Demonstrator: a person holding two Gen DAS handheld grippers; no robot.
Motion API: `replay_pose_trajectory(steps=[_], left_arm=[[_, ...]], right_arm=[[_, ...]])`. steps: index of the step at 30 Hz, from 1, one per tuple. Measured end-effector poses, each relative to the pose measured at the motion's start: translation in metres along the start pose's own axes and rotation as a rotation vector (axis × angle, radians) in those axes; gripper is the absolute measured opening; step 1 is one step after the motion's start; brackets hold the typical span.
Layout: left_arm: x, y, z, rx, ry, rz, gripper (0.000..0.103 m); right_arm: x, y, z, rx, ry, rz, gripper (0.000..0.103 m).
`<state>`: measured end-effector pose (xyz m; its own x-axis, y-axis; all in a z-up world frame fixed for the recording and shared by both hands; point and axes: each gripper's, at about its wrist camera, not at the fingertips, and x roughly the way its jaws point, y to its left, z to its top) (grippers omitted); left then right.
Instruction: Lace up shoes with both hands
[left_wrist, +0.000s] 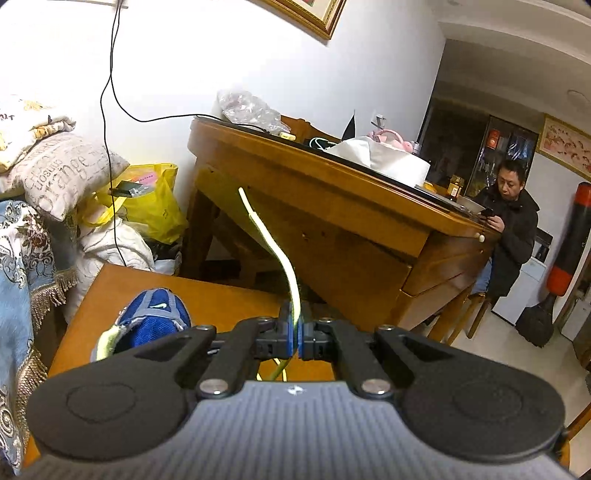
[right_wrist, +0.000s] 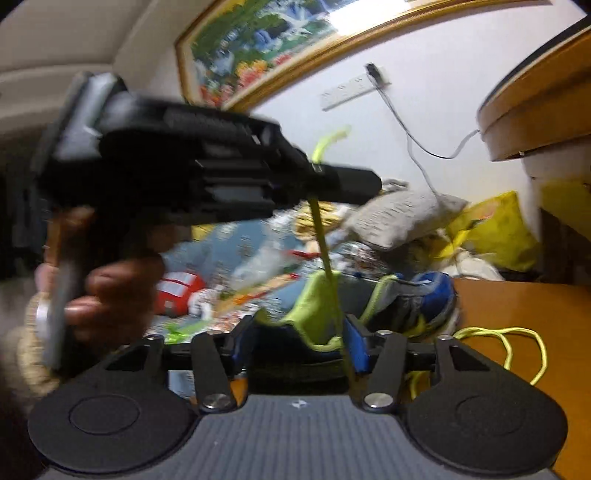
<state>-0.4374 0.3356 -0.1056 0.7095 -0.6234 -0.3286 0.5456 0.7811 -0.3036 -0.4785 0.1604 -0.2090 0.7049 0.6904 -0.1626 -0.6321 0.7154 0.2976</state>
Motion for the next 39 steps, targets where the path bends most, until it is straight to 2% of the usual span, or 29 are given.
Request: replay_pose_trajectory(steps=[1,2,6,9,13,16,17,18,19,20,21,24,29,32,34,35,36,37,39], left_arm=[[-0.001,0.001,0.0,-0.005,-0.002,-0.003,0.003],[-0.001,0.001,-0.001,-0.01,-0.005,-0.006,0.003],[-0.01,0.004,0.001,-0.028,-0.042,-0.034,0.003],[-0.018,0.004,0.005,-0.046,-0.084,-0.08,0.003],[-0.023,0.002,0.01,-0.04,-0.107,-0.08,0.003],[-0.024,0.003,0.01,-0.05,-0.107,-0.077,0.003],[-0.024,0.004,0.01,-0.054,-0.107,-0.076,0.003],[-0.025,0.004,0.009,-0.056,-0.107,-0.076,0.003],[-0.026,0.004,0.01,-0.058,-0.107,-0.077,0.003],[-0.027,0.004,0.01,-0.059,-0.107,-0.078,0.003],[-0.028,0.004,0.01,-0.062,-0.11,-0.081,0.003],[-0.031,0.003,0.012,-0.074,-0.121,-0.104,0.003],[-0.042,-0.001,0.017,-0.084,-0.134,-0.16,0.003],[-0.049,0.0,0.019,-0.101,-0.137,-0.194,0.003],[-0.053,0.003,0.021,-0.125,-0.139,-0.217,0.003],[-0.056,0.005,0.021,-0.142,-0.14,-0.229,0.003],[-0.058,0.008,0.022,-0.158,-0.141,-0.24,0.003],[-0.061,0.012,0.023,-0.173,-0.143,-0.248,0.003],[-0.067,0.018,0.024,-0.192,-0.147,-0.258,0.003]], right_arm=[[0.004,-0.001,-0.002,0.007,0.01,-0.002,0.011],[0.006,-0.002,-0.004,0.009,0.019,-0.012,0.0],[-0.001,-0.001,-0.006,-0.053,-0.029,-0.136,0.0],[-0.016,-0.005,0.006,-0.092,-0.113,-0.228,0.0],[-0.029,-0.017,0.028,-0.094,-0.142,-0.255,0.0],[-0.036,-0.029,0.03,-0.031,-0.126,-0.234,0.018],[-0.039,-0.032,0.028,-0.006,-0.122,-0.225,0.027],[-0.041,-0.036,0.025,0.018,-0.115,-0.198,0.043],[-0.043,-0.038,0.021,0.034,-0.107,-0.164,0.052],[-0.045,-0.039,0.018,0.046,-0.1,-0.128,0.065],[-0.047,-0.038,0.014,0.043,-0.088,-0.094,0.071],[-0.046,-0.021,0.004,-0.049,-0.05,-0.076,0.072],[-0.029,0.013,-0.006,-0.229,-0.032,-0.134,0.072],[-0.018,0.025,-0.009,-0.305,-0.052,-0.163,0.069],[-0.008,0.026,-0.009,-0.337,-0.063,-0.196,0.056],[-0.002,0.025,-0.008,-0.346,-0.058,-0.21,0.04],[0.004,0.022,-0.007,-0.345,-0.047,-0.225,0.018],[0.008,0.017,-0.006,-0.331,-0.043,-0.244,0.009],[0.013,0.007,-0.003,-0.29,-0.052,-0.283,0.005]])
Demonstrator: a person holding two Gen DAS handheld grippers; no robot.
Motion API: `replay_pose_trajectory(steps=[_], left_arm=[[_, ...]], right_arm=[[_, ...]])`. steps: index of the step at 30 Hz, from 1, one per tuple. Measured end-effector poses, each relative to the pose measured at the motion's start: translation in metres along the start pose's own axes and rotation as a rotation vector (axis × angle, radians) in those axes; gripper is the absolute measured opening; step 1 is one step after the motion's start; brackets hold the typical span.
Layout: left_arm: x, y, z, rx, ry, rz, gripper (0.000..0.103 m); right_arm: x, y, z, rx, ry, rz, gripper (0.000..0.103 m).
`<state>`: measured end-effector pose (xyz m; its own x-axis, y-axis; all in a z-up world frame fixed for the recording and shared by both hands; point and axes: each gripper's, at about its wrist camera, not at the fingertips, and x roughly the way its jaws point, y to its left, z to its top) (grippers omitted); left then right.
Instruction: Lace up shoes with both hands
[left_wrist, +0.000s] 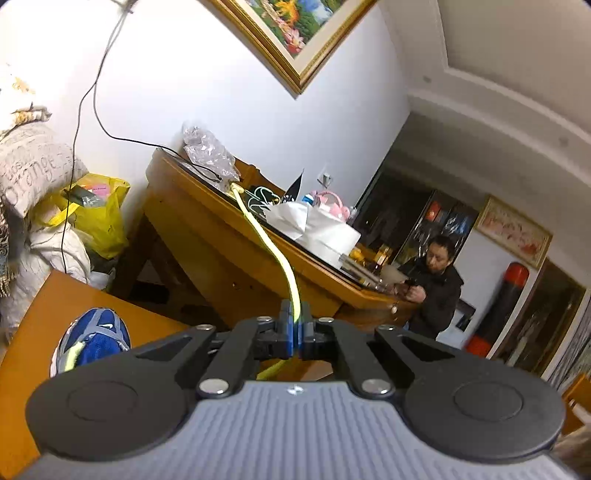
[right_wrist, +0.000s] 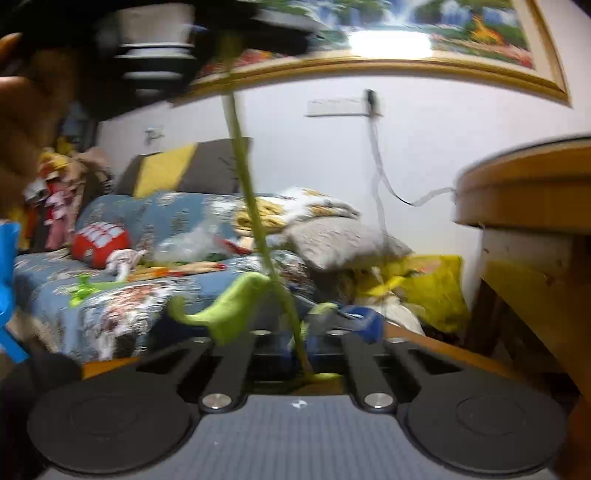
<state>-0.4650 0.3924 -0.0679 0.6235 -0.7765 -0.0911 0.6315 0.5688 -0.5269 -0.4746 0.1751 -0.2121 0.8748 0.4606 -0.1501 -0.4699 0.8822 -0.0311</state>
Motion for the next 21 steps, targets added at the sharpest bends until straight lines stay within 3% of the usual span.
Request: replay_pose_trajectory(steps=[8,10,11,14,21], left_arm=[[-0.026,0.006,0.007,-0.02,-0.042,-0.026,0.003],[-0.033,0.007,0.009,-0.028,-0.054,-0.041,0.003],[-0.037,0.008,0.01,-0.031,-0.061,-0.048,0.003],[-0.05,0.007,0.013,-0.027,-0.081,-0.058,0.003],[-0.086,0.003,0.019,0.001,-0.145,0.005,0.003]], right_arm=[[0.001,-0.025,0.005,0.09,-0.082,-0.122,0.005],[0.0,-0.026,0.006,0.078,-0.088,-0.142,0.008],[0.001,-0.027,0.006,0.075,-0.09,-0.154,0.014],[0.005,-0.031,0.007,0.075,-0.084,-0.16,0.018],[0.027,-0.038,0.012,0.041,-0.06,-0.135,0.018]])
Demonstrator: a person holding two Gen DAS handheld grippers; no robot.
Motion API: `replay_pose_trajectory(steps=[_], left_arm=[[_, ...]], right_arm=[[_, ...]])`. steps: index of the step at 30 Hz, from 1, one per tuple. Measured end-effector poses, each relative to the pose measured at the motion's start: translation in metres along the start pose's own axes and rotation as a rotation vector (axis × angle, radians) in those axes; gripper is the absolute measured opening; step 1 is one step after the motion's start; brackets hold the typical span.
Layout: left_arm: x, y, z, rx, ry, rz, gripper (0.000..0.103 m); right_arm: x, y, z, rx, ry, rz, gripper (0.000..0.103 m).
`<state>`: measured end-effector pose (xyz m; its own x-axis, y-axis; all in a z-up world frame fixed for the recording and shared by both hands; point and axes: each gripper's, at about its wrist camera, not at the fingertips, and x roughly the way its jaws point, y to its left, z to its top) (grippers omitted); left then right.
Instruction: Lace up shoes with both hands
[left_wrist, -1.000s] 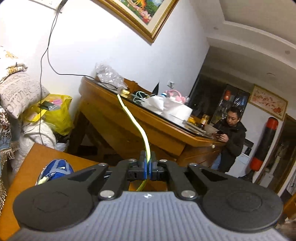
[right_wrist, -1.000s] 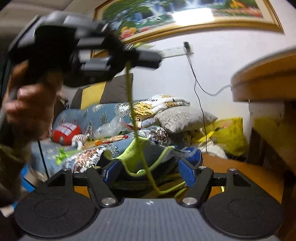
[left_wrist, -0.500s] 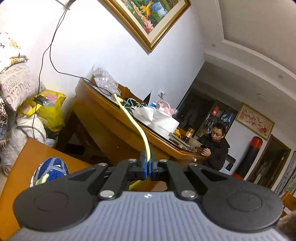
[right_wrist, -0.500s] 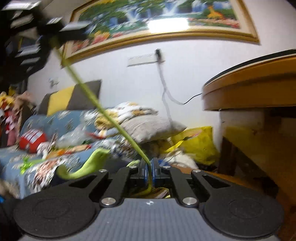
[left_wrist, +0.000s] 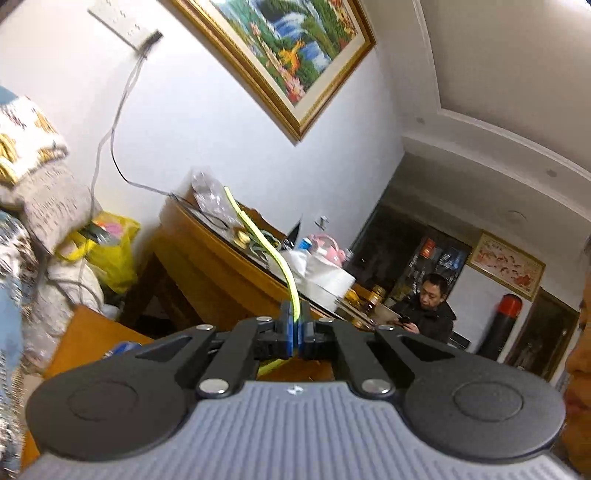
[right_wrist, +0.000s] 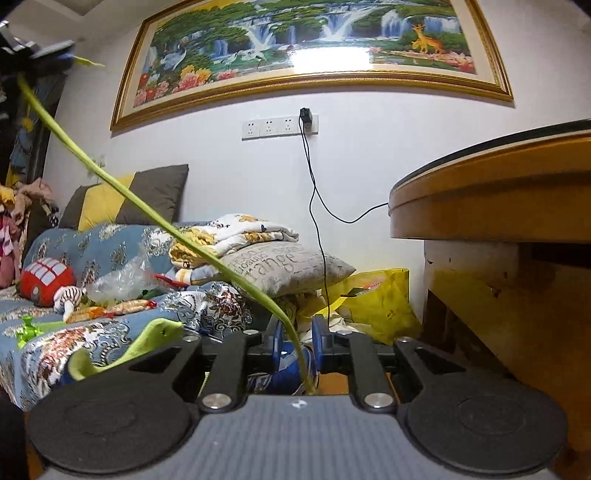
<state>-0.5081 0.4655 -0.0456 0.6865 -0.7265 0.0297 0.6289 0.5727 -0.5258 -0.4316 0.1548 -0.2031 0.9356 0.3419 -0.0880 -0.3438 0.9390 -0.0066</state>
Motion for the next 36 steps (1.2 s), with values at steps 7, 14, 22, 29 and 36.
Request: replay_pose_trajectory(steps=[7,14,22,29,36], left_arm=[[-0.032,0.004,0.011,0.021,-0.064,0.079,0.003],[-0.054,0.01,0.017,0.021,-0.102,0.133,0.003],[-0.066,0.008,0.022,0.049,-0.119,0.176,0.003],[-0.074,0.01,0.028,0.068,-0.124,0.23,0.003],[-0.088,0.008,0.03,0.084,-0.143,0.271,0.003]], right_arm=[[0.018,-0.018,-0.011,0.076,0.09,-0.017,0.014],[0.022,-0.032,-0.02,0.117,0.151,-0.079,0.014],[0.017,-0.034,-0.027,0.104,0.258,-0.024,0.031],[0.013,-0.026,-0.035,-0.041,0.349,-0.002,0.045],[0.032,-0.017,-0.043,-0.07,0.429,0.032,0.038]])
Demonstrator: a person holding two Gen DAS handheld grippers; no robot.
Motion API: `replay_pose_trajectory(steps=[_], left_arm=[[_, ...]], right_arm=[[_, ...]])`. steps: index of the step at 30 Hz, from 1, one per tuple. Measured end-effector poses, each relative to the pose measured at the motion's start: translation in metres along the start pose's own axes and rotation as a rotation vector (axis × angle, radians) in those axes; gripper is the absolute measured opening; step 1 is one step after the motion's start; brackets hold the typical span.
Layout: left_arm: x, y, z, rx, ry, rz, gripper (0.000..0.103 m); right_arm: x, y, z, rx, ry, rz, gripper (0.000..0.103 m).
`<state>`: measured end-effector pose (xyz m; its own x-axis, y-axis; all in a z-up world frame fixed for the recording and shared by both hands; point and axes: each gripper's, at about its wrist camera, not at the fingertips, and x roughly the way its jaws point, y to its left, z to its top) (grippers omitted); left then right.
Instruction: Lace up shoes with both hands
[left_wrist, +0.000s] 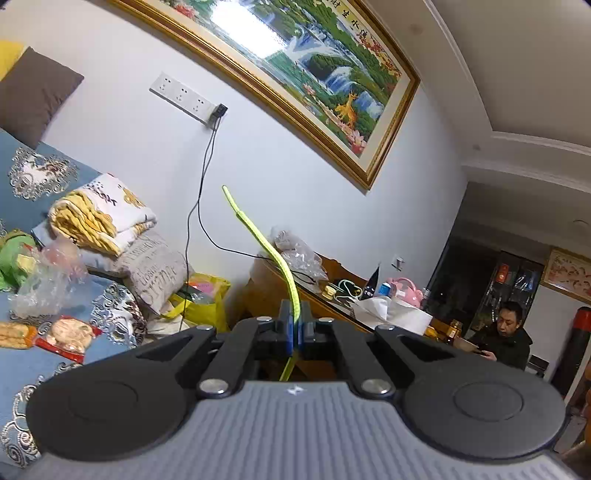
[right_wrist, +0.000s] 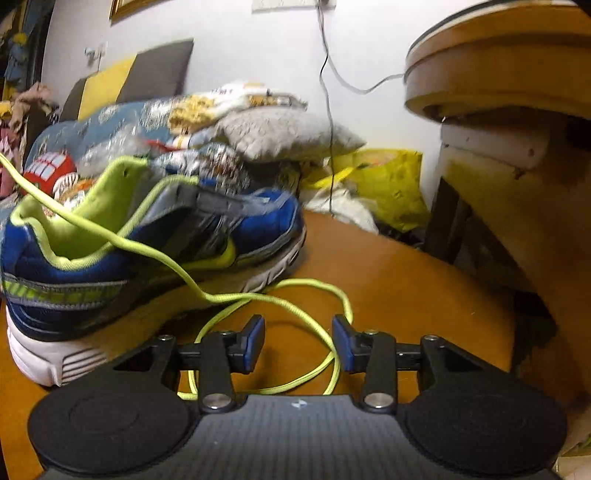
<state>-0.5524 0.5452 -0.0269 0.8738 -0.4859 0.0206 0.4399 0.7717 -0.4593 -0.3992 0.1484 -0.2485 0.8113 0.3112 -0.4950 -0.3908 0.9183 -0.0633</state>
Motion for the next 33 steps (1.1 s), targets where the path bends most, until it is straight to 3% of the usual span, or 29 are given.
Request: replay_pose_trajectory(steps=[4,6,9,17,19,21,23,27,33], left_arm=[[-0.005,0.003,0.001,0.001,-0.004,0.017,0.003],[-0.007,0.005,0.0,0.0,-0.005,0.024,0.003],[-0.01,0.008,0.0,-0.004,-0.006,0.036,0.003],[-0.018,0.017,-0.001,-0.018,-0.016,0.054,0.003],[-0.02,0.018,0.0,-0.019,-0.02,0.058,0.003],[-0.022,0.019,0.001,-0.019,-0.025,0.062,0.003],[-0.024,0.019,0.001,-0.019,-0.029,0.066,0.003],[-0.028,0.019,0.002,-0.015,-0.032,0.076,0.003],[-0.035,0.018,0.003,-0.007,-0.038,0.091,0.003]], right_arm=[[0.01,0.0,0.002,-0.002,0.033,-0.011,0.028],[0.015,-0.003,0.003,0.019,0.071,-0.015,0.008],[0.018,-0.011,0.002,0.067,0.092,-0.041,0.0],[-0.004,-0.025,0.015,0.096,-0.019,-0.21,0.0],[-0.007,-0.028,0.022,0.081,-0.005,-0.175,0.0],[-0.005,-0.028,0.024,0.057,0.037,-0.102,0.018],[-0.001,-0.022,0.025,0.015,0.071,-0.052,0.025],[0.014,-0.008,0.021,-0.058,0.125,-0.044,0.029],[0.034,-0.006,0.02,-0.058,0.177,-0.013,0.03]])
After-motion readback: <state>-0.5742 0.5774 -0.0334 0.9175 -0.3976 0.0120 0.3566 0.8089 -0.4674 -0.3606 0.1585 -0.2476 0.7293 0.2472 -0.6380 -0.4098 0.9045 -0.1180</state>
